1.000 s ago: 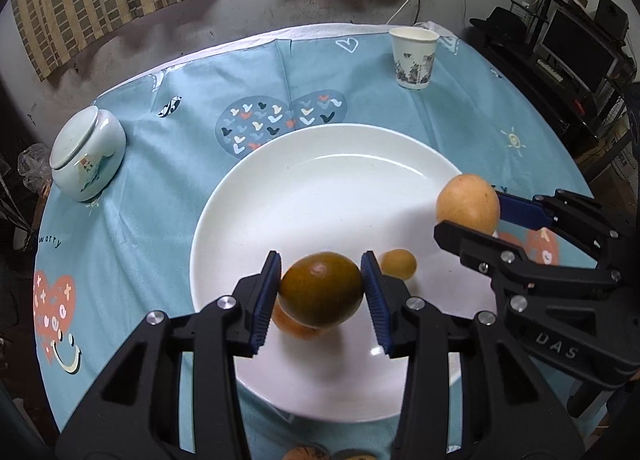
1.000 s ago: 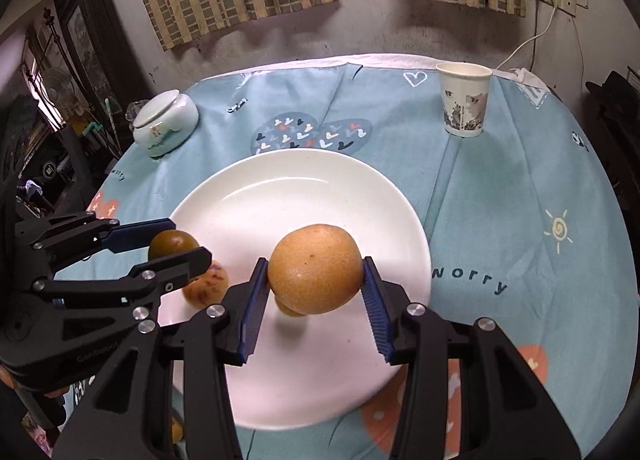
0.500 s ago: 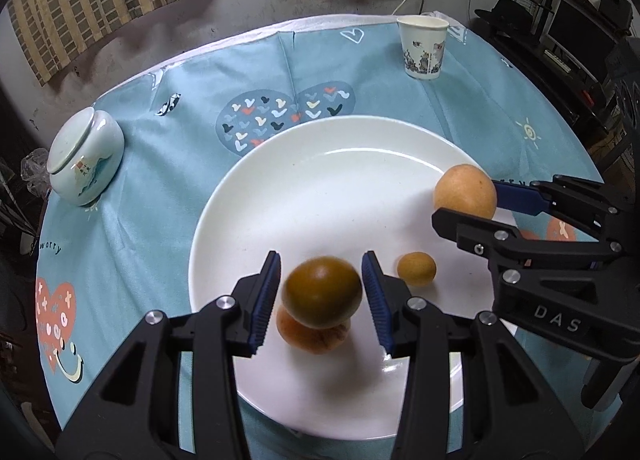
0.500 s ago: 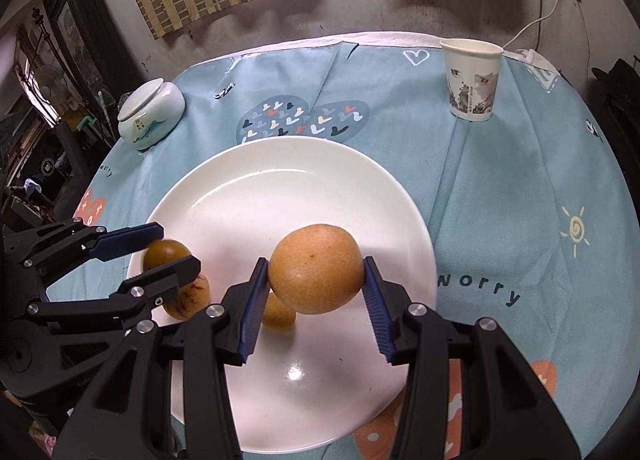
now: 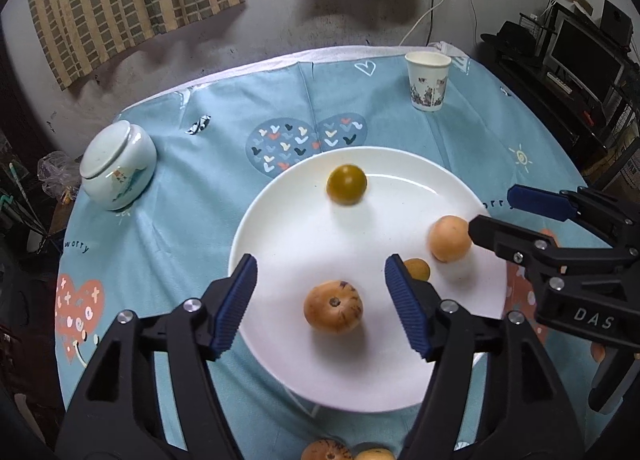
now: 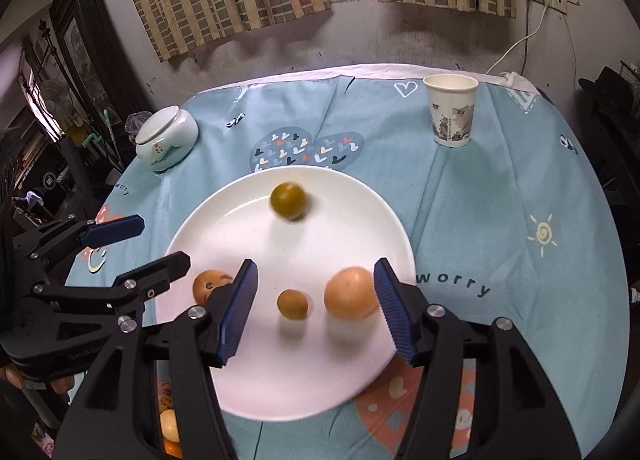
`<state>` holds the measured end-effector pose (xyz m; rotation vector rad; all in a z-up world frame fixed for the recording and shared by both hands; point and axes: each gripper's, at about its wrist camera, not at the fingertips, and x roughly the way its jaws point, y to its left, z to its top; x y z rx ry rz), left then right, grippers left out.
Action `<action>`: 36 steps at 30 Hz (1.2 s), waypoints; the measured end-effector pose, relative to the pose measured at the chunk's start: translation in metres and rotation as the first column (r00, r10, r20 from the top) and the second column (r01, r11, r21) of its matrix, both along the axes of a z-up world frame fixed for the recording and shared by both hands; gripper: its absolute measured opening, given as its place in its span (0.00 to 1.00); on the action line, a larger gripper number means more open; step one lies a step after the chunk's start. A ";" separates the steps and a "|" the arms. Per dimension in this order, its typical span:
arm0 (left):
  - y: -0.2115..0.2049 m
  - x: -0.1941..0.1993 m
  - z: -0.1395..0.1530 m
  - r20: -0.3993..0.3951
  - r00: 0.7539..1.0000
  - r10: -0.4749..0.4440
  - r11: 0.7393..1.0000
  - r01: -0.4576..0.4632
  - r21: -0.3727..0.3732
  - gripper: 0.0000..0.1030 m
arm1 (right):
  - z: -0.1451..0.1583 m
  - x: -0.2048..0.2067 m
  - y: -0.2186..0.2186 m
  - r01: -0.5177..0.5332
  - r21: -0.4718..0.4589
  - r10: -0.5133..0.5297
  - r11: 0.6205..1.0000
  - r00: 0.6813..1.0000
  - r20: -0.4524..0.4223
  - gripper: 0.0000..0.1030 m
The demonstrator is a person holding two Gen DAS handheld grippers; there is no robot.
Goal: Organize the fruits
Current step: 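Move both tools back over the fruit cluster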
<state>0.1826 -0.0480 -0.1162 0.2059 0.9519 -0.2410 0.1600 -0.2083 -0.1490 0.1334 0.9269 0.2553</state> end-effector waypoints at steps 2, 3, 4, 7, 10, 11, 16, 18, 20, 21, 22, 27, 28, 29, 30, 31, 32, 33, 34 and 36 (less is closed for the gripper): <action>0.002 -0.009 0.008 0.015 1.000 0.000 1.000 0.000 -0.002 0.70 | 0.006 -0.011 0.000 0.005 0.006 -0.005 1.000 1.000 0.006 0.59; 0.003 -0.014 0.012 0.023 1.000 -0.002 1.000 0.002 -0.002 0.71 | 0.008 -0.018 0.000 0.006 0.009 -0.006 1.000 1.000 0.008 0.60; 0.004 -0.021 0.016 0.031 1.000 -0.002 1.000 0.002 -0.001 0.71 | 0.011 -0.028 0.000 0.007 0.009 -0.007 1.000 1.000 0.012 0.60; 0.008 -0.040 0.024 0.045 0.999 -0.002 1.000 0.002 -0.004 0.74 | 0.016 -0.060 0.002 0.012 0.025 -0.012 1.000 1.000 0.020 0.65; 0.018 -0.063 0.030 0.056 0.998 0.005 1.000 -0.004 -0.010 0.78 | 0.018 -0.096 0.009 -0.005 0.032 0.004 0.999 1.000 0.026 0.67; 0.023 -0.072 0.031 0.058 0.998 0.008 1.000 -0.008 -0.012 0.79 | 0.017 -0.112 0.012 -0.013 0.028 0.012 1.000 0.999 0.029 0.67; 0.066 -0.126 0.023 0.029 0.998 0.049 0.998 -0.048 -0.034 0.82 | 0.004 -0.186 0.043 -0.157 -0.044 0.158 0.987 0.987 0.028 0.67; 0.084 -0.147 0.015 0.000 0.998 0.064 0.997 -0.064 -0.036 0.82 | -0.007 -0.211 0.061 -0.254 -0.073 0.255 0.964 0.967 0.002 0.67; 0.100 -0.171 0.004 -0.031 0.997 0.072 0.997 -0.073 -0.032 0.82 | -0.022 -0.238 0.086 -0.373 -0.110 0.371 0.921 0.928 -0.036 0.67; 0.107 -0.183 -0.002 -0.048 0.996 0.078 0.997 -0.079 -0.027 0.82 | -0.027 -0.246 0.095 -0.411 -0.124 0.409 0.903 0.912 -0.043 0.67; 0.115 -0.193 -0.008 -0.068 0.994 0.087 0.996 -0.089 -0.024 0.82 | -0.032 -0.254 0.106 -0.450 -0.141 0.448 0.882 0.893 -0.049 0.67; 0.146 -0.228 -0.032 -0.171 0.975 0.143 0.987 -0.152 -0.043 0.82 | -0.052 -0.254 0.144 -0.515 -0.174 0.509 0.839 0.857 -0.079 0.67; 0.150 -0.233 -0.035 -0.187 0.971 0.151 0.986 -0.162 -0.047 0.82 | -0.057 -0.250 0.148 -0.511 -0.178 0.505 0.841 0.859 -0.085 0.67; 0.152 -0.237 -0.038 -0.196 0.968 0.154 0.985 -0.167 -0.050 0.82 | -0.062 -0.246 0.152 -0.510 -0.179 0.501 0.842 0.860 -0.096 0.67; 0.153 -0.240 -0.040 -0.208 0.966 0.156 0.984 -0.170 -0.053 0.82 | -0.065 -0.243 0.155 -0.516 -0.181 0.506 0.837 0.857 -0.098 0.67; 0.152 -0.243 -0.042 -0.214 0.965 0.154 0.984 -0.170 -0.054 0.82 | -0.068 -0.242 0.159 -0.530 -0.187 0.520 0.827 0.848 -0.105 0.66; 0.149 -0.245 -0.042 -0.216 0.965 0.150 0.984 -0.166 -0.057 0.82 | -0.070 -0.242 0.163 -0.548 -0.186 0.533 0.815 0.836 -0.127 0.54; 0.144 -0.245 -0.042 -0.220 0.966 0.138 0.986 -0.156 -0.065 0.82 | -0.072 -0.240 0.164 -0.566 -0.178 0.548 0.805 0.824 -0.145 0.40; 0.139 -0.245 -0.042 -0.220 0.968 0.123 0.987 -0.142 -0.073 0.82 | -0.072 -0.240 0.164 -0.575 -0.180 0.554 0.798 0.817 -0.159 0.39; 0.125 -0.242 -0.044 -0.213 0.973 0.086 0.992 -0.104 -0.076 0.82 | -0.071 -0.238 0.161 -0.584 -0.152 0.560 0.797 0.809 -0.178 0.38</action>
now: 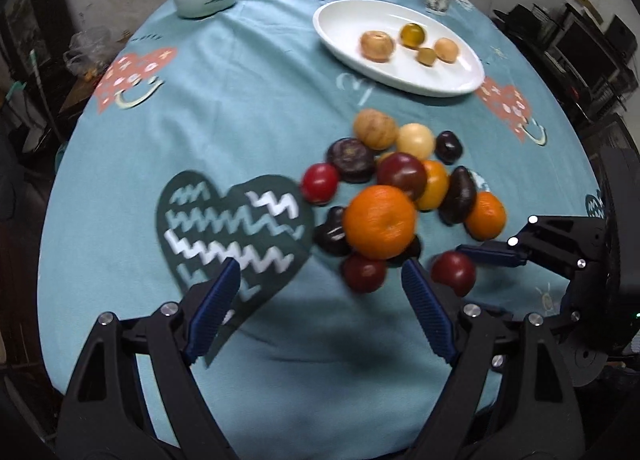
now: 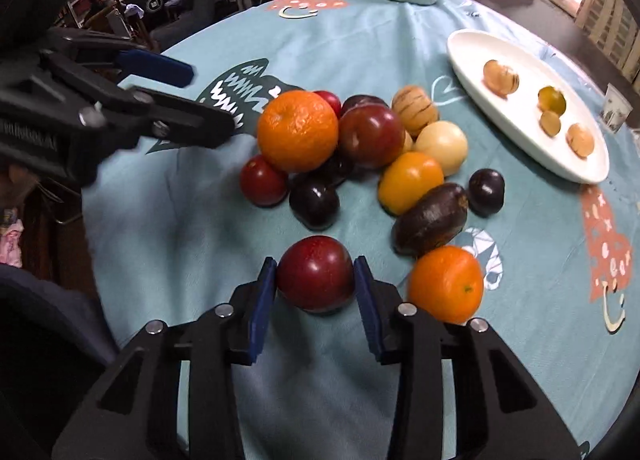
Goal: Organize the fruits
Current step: 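Move both tools back over the fruit cluster, then grasp the orange with the left tool while the right tool grasps a red plum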
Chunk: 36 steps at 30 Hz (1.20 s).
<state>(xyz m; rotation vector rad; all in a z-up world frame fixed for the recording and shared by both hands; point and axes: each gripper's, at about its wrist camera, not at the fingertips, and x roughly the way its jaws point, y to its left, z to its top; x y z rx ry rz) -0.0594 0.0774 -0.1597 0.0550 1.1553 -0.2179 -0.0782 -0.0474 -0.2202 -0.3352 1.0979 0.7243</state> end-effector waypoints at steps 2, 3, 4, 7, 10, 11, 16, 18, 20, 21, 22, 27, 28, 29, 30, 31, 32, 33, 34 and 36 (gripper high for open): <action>-0.014 0.006 -0.003 0.008 0.999 -0.035 0.999 0.035 0.006 0.82 | 0.004 0.000 -0.009 0.017 0.019 -0.017 1.000 1.000 -0.024 0.38; -0.020 0.011 -0.005 0.012 0.999 -0.049 0.999 0.048 0.014 0.82 | 0.006 0.000 -0.013 0.029 0.026 -0.028 0.999 0.999 -0.032 0.38; -0.026 0.015 -0.008 0.014 0.998 -0.061 0.998 0.061 0.024 0.82 | 0.009 0.001 -0.020 0.054 0.042 -0.052 0.998 0.998 -0.043 0.38; -0.036 0.026 -0.018 0.005 0.997 -0.080 0.995 0.079 0.056 0.81 | 0.014 -0.001 -0.036 0.116 0.078 -0.111 0.990 0.992 -0.063 0.38; -0.042 0.031 -0.025 0.004 0.995 -0.104 0.992 0.104 0.072 0.55 | 0.014 -0.001 -0.051 0.171 0.093 -0.163 0.981 0.983 -0.082 0.38; -0.044 0.032 -0.026 -0.012 0.993 -0.120 0.991 0.121 0.051 0.45 | 0.014 -0.003 -0.052 0.180 0.091 -0.173 0.979 0.981 -0.085 0.38; -0.046 0.030 -0.022 -0.014 0.992 -0.125 0.990 0.126 0.063 0.44 | 0.014 -0.005 -0.059 0.204 0.107 -0.195 0.973 0.976 -0.095 0.38; -0.045 0.028 -0.013 0.005 0.992 -0.128 0.990 0.128 0.058 0.44 | 0.015 -0.004 -0.060 0.205 0.116 -0.194 0.972 0.976 -0.098 0.38; -0.048 0.028 -0.002 0.028 0.990 -0.137 0.989 0.135 0.055 0.44 | 0.018 0.001 -0.062 0.207 0.123 -0.197 0.971 0.976 -0.092 0.38; -0.051 0.029 0.006 0.047 0.989 -0.142 0.989 0.139 0.058 0.44 | 0.020 0.003 -0.061 0.209 0.128 -0.198 0.970 0.976 -0.090 0.38; -0.053 0.030 0.010 0.062 0.988 -0.144 0.988 0.140 0.060 0.44 | 0.022 0.004 -0.061 0.208 0.136 -0.197 0.969 0.976 -0.089 0.38; -0.064 0.038 0.032 0.117 0.979 -0.168 0.985 0.163 0.056 0.44 | 0.029 0.005 -0.060 0.206 0.139 -0.198 0.969 0.978 -0.070 0.38; -0.066 0.038 0.034 0.123 0.977 -0.174 0.984 0.168 0.062 0.44 | 0.028 0.007 -0.059 0.207 0.138 -0.199 0.968 0.977 -0.070 0.38; -0.068 0.038 0.034 0.124 0.976 -0.180 0.983 0.173 0.068 0.44 | 0.027 0.006 -0.059 0.210 0.138 -0.202 0.968 0.977 -0.072 0.38; -0.070 0.038 0.032 0.117 0.976 -0.185 0.981 0.177 0.074 0.44 | 0.026 0.005 -0.059 0.214 0.136 -0.205 0.967 0.976 -0.077 0.38; -0.071 0.039 0.030 0.105 0.977 -0.184 0.981 0.177 0.075 0.44 | 0.024 0.004 -0.059 0.218 0.134 -0.209 0.967 0.975 -0.082 0.38; -0.072 0.039 0.027 0.092 0.978 -0.186 0.981 0.179 0.074 0.44 | 0.022 0.002 -0.059 0.224 0.131 -0.213 0.966 0.973 -0.088 0.38; -0.072 0.039 0.025 0.082 0.979 -0.188 0.980 0.182 0.075 0.44 | 0.020 0.002 -0.059 0.228 0.129 -0.217 0.965 0.972 -0.092 0.38; -0.072 0.039 0.023 0.073 0.979 -0.190 0.980 0.184 0.077 0.44 | 0.018 0.000 -0.059 0.234 0.130 -0.222 0.964 0.970 -0.100 0.38; -0.074 0.039 0.022 0.066 0.978 -0.200 0.978 0.195 0.076 0.44 | 0.016 -0.001 -0.059 0.245 0.131 -0.232 0.961 0.967 -0.110 0.38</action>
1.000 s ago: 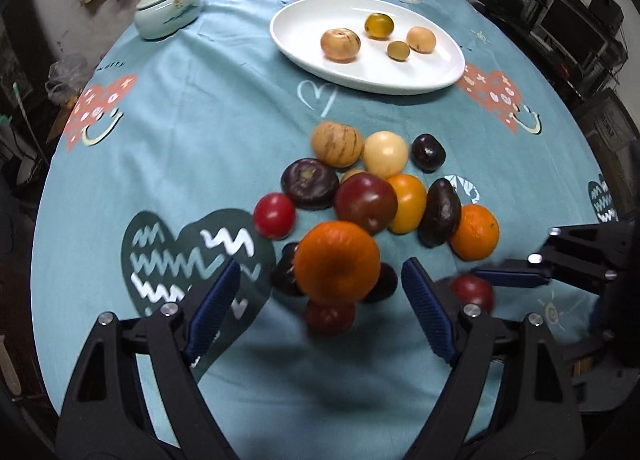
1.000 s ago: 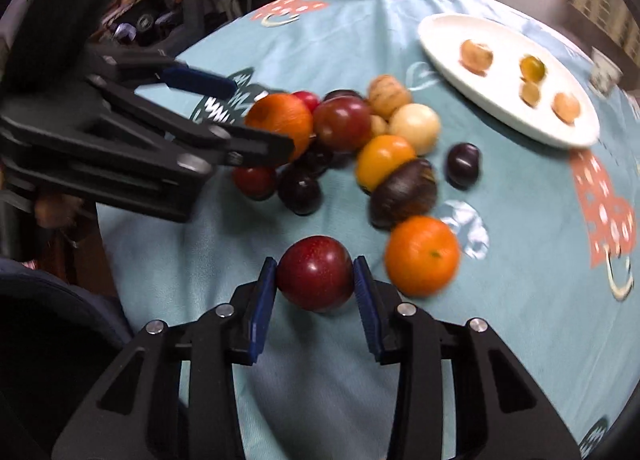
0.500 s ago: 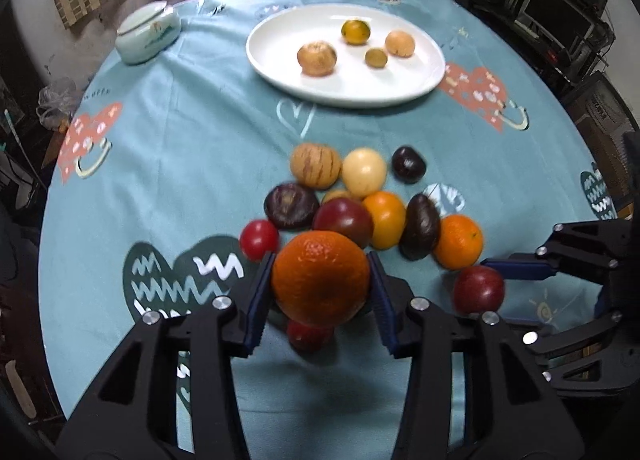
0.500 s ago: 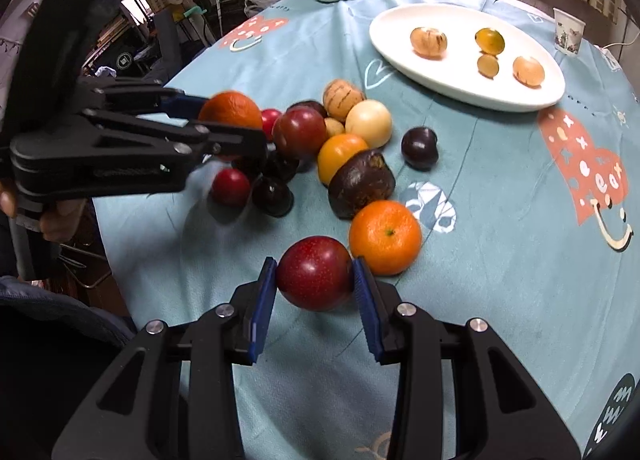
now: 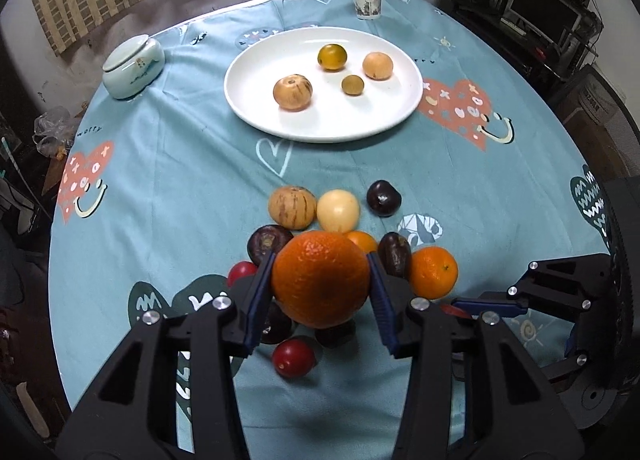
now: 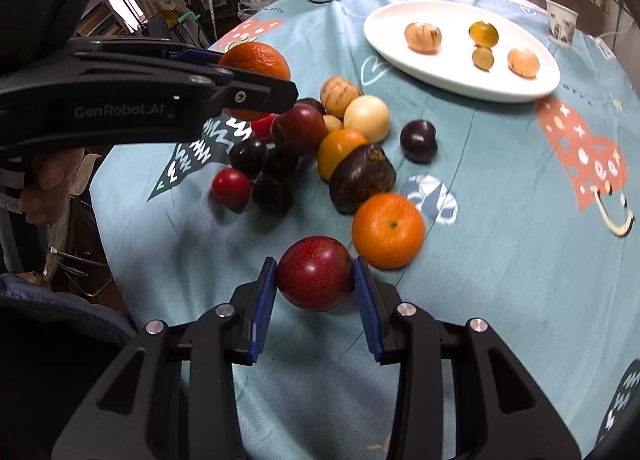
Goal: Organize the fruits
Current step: 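Grasp the orange with the left tool while the right tool grasps a red plum, then place the orange and red plum on the white plate, opening both tools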
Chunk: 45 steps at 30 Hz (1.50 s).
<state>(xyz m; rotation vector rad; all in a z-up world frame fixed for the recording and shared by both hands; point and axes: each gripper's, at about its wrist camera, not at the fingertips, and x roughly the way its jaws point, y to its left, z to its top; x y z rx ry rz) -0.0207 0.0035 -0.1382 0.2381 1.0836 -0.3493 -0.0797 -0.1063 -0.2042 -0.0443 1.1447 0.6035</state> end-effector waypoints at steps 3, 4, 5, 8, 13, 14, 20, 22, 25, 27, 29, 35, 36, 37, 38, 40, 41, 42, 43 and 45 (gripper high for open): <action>-0.004 0.001 0.001 0.003 1.000 -0.015 1.000 0.015 -0.004 0.44 | -0.002 -0.001 0.000 0.013 0.001 -0.013 1.000 1.000 -0.005 0.38; -0.005 0.002 0.001 0.003 1.000 -0.021 1.000 0.021 -0.005 0.44 | -0.001 0.000 0.000 0.017 0.001 -0.017 1.000 1.000 -0.007 0.38; -0.006 0.003 0.001 0.004 1.000 -0.026 1.000 0.026 -0.006 0.44 | -0.002 0.000 0.000 0.020 0.000 -0.020 1.000 1.000 -0.008 0.38; -0.010 0.007 0.001 0.005 0.999 -0.041 0.999 0.041 -0.011 0.44 | -0.002 0.001 -0.001 0.029 0.001 -0.029 1.000 1.000 -0.010 0.38; -0.013 0.014 -0.001 -0.005 0.998 -0.056 0.998 0.056 -0.020 0.44 | -0.005 0.004 0.000 0.025 0.004 -0.025 1.000 0.999 -0.023 0.38; -0.013 0.015 -0.002 -0.009 0.998 -0.057 0.998 0.057 -0.024 0.44 | -0.006 0.005 0.000 0.024 0.003 -0.024 1.000 0.999 -0.025 0.38; -0.011 0.034 0.001 -0.025 0.999 -0.039 0.997 0.038 -0.062 0.44 | 0.010 0.025 -0.007 0.033 0.028 -0.033 0.999 0.999 0.009 0.38; -0.011 0.045 0.009 -0.008 0.999 -0.032 0.996 0.032 -0.079 0.44 | 0.023 0.038 -0.013 0.053 0.036 -0.055 0.998 0.997 0.050 0.38; -0.014 0.064 0.023 0.034 0.999 -0.023 0.995 0.026 -0.096 0.44 | 0.044 0.061 -0.023 0.089 0.066 -0.096 0.994 0.989 0.112 0.38; -0.016 0.078 0.032 0.053 0.998 -0.014 0.994 0.019 -0.107 0.44 | 0.056 0.076 -0.030 0.110 0.064 -0.119 0.992 0.981 0.156 0.38; -0.020 0.092 0.036 0.063 0.998 -0.005 0.994 0.012 -0.113 0.44 | 0.065 0.092 -0.037 0.140 0.064 -0.150 0.988 0.969 0.195 0.38; -0.035 0.136 0.027 0.048 0.999 0.027 0.995 -0.022 -0.102 0.44 | 0.060 0.143 -0.055 0.238 0.038 -0.240 0.971 0.944 0.228 0.38; -0.038 0.143 0.023 0.039 0.999 0.031 0.995 -0.027 -0.095 0.44 | 0.058 0.148 -0.059 0.245 0.035 -0.246 0.969 0.942 0.228 0.38; -0.041 0.150 0.019 0.034 0.999 0.033 0.996 -0.030 -0.088 0.44 | 0.055 0.154 -0.060 0.252 0.030 -0.252 0.967 0.941 0.227 0.38; -0.043 0.157 0.015 0.028 0.999 0.033 0.996 -0.031 -0.084 0.44 | 0.052 0.162 -0.061 0.257 0.025 -0.256 0.966 0.941 0.223 0.38; -0.047 0.167 0.010 0.022 0.999 0.035 0.996 -0.034 -0.078 0.44 | 0.048 0.173 -0.065 0.264 0.019 -0.262 0.964 0.939 0.221 0.38; -0.049 0.172 0.007 0.018 0.999 0.034 0.996 -0.033 -0.078 0.44 | 0.046 0.179 -0.067 0.267 0.020 -0.265 0.963 0.940 0.215 0.38; -0.050 0.176 0.005 0.015 0.999 0.036 0.996 -0.035 -0.076 0.44 | 0.044 0.184 -0.068 0.272 0.021 -0.270 0.962 0.939 0.212 0.38; -0.052 0.182 0.003 0.012 0.999 0.041 0.997 -0.040 -0.071 0.45 | 0.041 0.191 -0.069 0.277 0.021 -0.275 0.961 0.938 0.210 0.38; -0.054 0.191 0.000 0.008 0.999 0.045 0.997 -0.044 -0.071 0.45 | 0.038 0.203 -0.069 0.281 0.022 -0.279 0.959 0.938 0.204 0.38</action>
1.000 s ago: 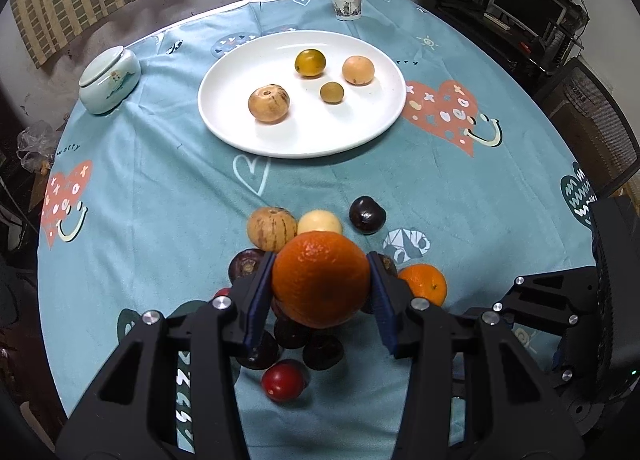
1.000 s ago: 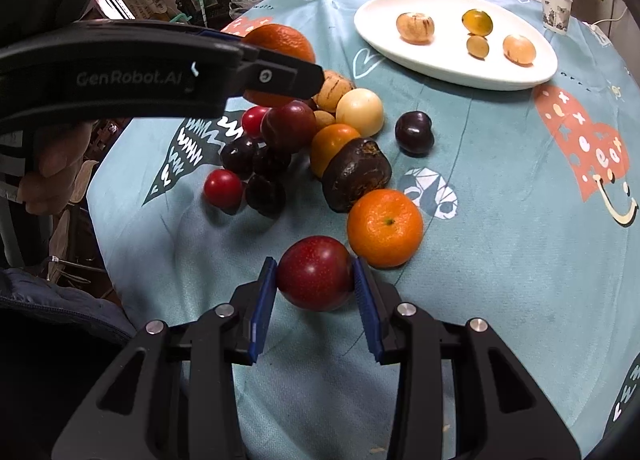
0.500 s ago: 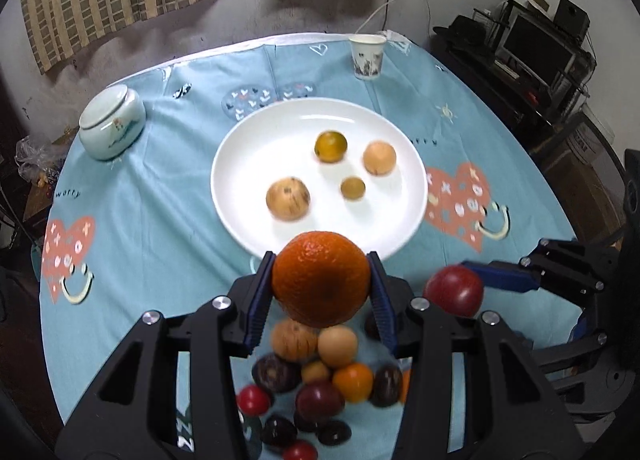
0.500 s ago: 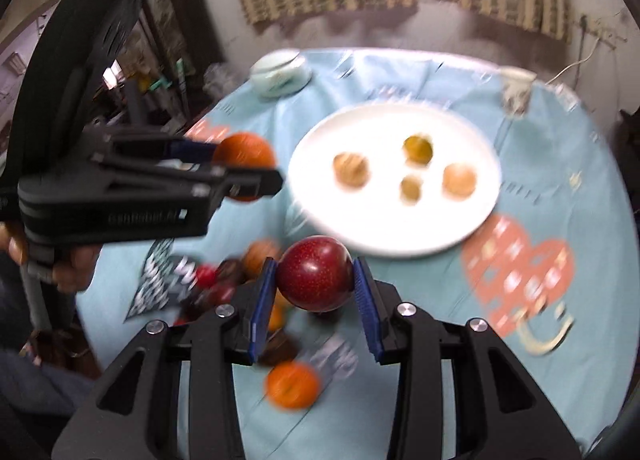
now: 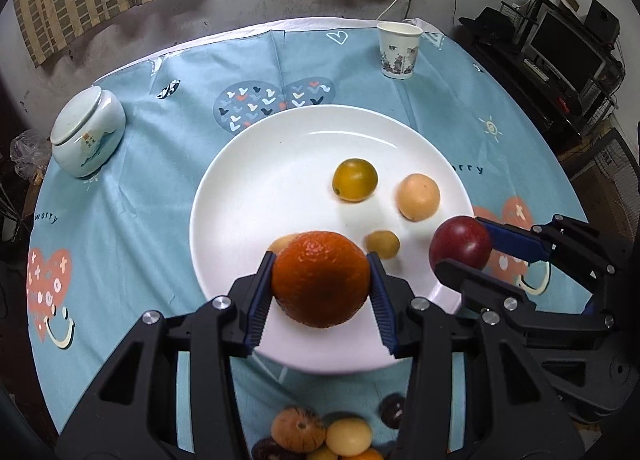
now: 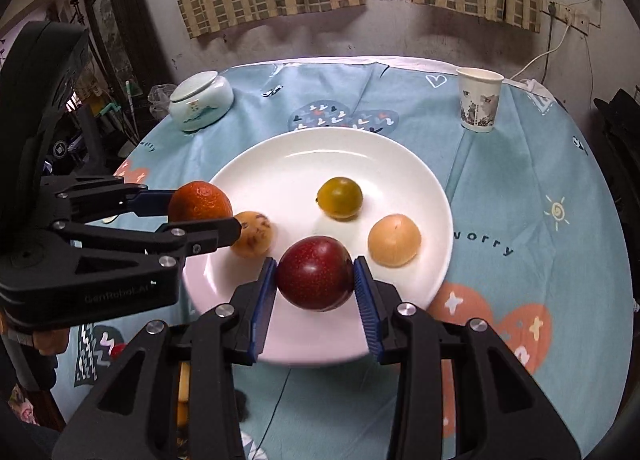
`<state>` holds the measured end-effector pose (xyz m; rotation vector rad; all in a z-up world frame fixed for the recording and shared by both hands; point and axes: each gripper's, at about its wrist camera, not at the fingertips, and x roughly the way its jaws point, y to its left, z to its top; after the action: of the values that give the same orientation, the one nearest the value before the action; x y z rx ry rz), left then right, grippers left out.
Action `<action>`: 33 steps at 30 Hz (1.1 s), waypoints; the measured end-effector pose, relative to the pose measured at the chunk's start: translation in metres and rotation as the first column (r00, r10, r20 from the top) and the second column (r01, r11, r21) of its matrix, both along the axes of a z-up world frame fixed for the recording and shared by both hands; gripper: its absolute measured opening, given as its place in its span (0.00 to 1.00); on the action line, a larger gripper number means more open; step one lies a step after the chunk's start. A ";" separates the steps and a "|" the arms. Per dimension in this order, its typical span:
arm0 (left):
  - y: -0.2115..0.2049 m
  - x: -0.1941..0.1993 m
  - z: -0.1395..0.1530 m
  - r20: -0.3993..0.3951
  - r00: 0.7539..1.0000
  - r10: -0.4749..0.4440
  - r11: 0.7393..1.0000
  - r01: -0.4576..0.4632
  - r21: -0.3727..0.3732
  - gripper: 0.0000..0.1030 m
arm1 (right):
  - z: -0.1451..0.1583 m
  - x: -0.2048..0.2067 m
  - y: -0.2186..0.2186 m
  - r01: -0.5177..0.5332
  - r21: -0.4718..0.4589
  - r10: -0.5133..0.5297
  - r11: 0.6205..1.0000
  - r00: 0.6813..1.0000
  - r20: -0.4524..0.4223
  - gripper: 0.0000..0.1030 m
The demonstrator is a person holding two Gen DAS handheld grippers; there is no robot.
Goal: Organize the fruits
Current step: 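Place the orange and red plum on the white plate, opening both tools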
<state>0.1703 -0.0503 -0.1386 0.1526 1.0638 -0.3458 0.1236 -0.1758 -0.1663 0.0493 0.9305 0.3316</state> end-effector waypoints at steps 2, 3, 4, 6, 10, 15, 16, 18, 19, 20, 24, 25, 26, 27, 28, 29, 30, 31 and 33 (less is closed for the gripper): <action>-0.001 0.009 -0.003 0.000 1.000 0.005 1.000 -0.005 0.006 0.45 | -0.003 0.010 0.000 0.003 -0.004 -0.003 1.000 1.000 -0.001 0.38; -0.002 0.014 -0.006 -0.002 1.000 0.007 1.000 -0.007 0.010 0.45 | -0.005 0.014 0.001 0.002 -0.003 -0.002 1.000 1.000 -0.004 0.38; -0.002 0.018 -0.008 -0.005 1.000 0.010 1.000 -0.010 0.014 0.45 | -0.007 0.021 0.001 0.002 -0.005 -0.002 1.000 1.000 -0.006 0.38; -0.002 0.025 -0.012 -0.006 1.000 0.017 1.000 -0.017 0.022 0.45 | -0.009 0.029 0.000 0.003 -0.007 -0.003 1.000 1.000 -0.007 0.38; 0.001 0.036 -0.019 -0.012 0.999 0.030 0.999 -0.029 0.024 0.45 | -0.015 0.042 -0.003 0.007 -0.003 -0.007 1.000 1.000 -0.010 0.38; -0.002 0.047 -0.026 -0.019 0.999 0.036 0.999 -0.035 0.035 0.45 | -0.020 0.056 -0.003 0.004 -0.004 -0.004 1.000 1.000 -0.021 0.38; -0.003 0.049 -0.027 -0.021 0.999 0.035 0.999 -0.035 0.037 0.45 | -0.021 0.059 -0.002 0.002 -0.004 -0.002 1.000 1.000 -0.024 0.38; -0.004 0.052 -0.029 -0.022 0.999 0.038 0.999 -0.037 0.040 0.45 | -0.023 0.062 -0.001 -0.005 -0.006 0.005 1.000 0.999 -0.032 0.39; -0.004 0.054 -0.030 -0.024 0.999 0.040 0.998 -0.039 0.042 0.45 | -0.025 0.064 0.001 -0.008 -0.016 0.007 1.000 0.999 -0.034 0.39; -0.004 0.055 -0.031 -0.026 0.999 0.043 0.998 -0.042 0.044 0.45 | -0.025 0.065 0.002 -0.006 -0.029 0.005 1.000 0.999 -0.035 0.39; -0.002 0.056 -0.030 -0.015 0.998 0.057 0.997 -0.057 0.044 0.55 | -0.027 0.069 0.001 0.009 -0.042 -0.011 0.999 0.999 -0.050 0.40; -0.001 0.056 -0.027 0.000 0.998 0.064 0.997 -0.064 0.049 0.58 | -0.026 0.069 0.000 0.012 -0.044 -0.014 0.999 0.998 -0.054 0.40; 0.000 0.055 -0.025 0.009 0.998 0.067 0.996 -0.067 0.052 0.62 | -0.026 0.068 -0.001 0.015 -0.043 -0.018 0.999 0.998 -0.054 0.40; 0.001 0.055 -0.022 0.015 0.998 0.068 0.996 -0.068 0.051 0.65 | -0.024 0.067 -0.002 0.020 -0.044 -0.022 0.999 0.999 -0.049 0.40; 0.003 0.054 -0.019 0.020 0.997 0.070 0.996 -0.071 0.047 0.67 | -0.020 0.065 -0.003 0.026 -0.046 -0.028 0.999 0.999 -0.034 0.41; 0.004 0.053 -0.016 0.026 0.997 0.073 0.996 -0.074 0.046 0.67 | -0.017 0.063 -0.004 0.029 -0.046 -0.030 0.999 0.999 -0.025 0.41; 0.005 0.050 -0.011 0.034 0.997 0.075 0.996 -0.076 0.044 0.68 | -0.013 0.062 -0.005 0.030 -0.043 -0.031 0.999 0.999 -0.019 0.41; 0.006 0.048 -0.008 0.039 0.997 0.074 0.996 -0.075 0.043 0.68 | -0.008 0.058 -0.006 0.033 -0.040 -0.033 0.999 0.999 -0.009 0.41; 0.007 0.041 0.001 0.057 0.996 0.072 0.996 -0.074 0.042 0.69 | 0.004 0.049 -0.008 0.032 -0.032 -0.032 0.999 0.999 0.010 0.41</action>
<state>0.2112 -0.0433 -0.1374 0.1615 1.0200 -0.2509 0.1729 -0.1839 -0.1625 0.0326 0.9243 0.2871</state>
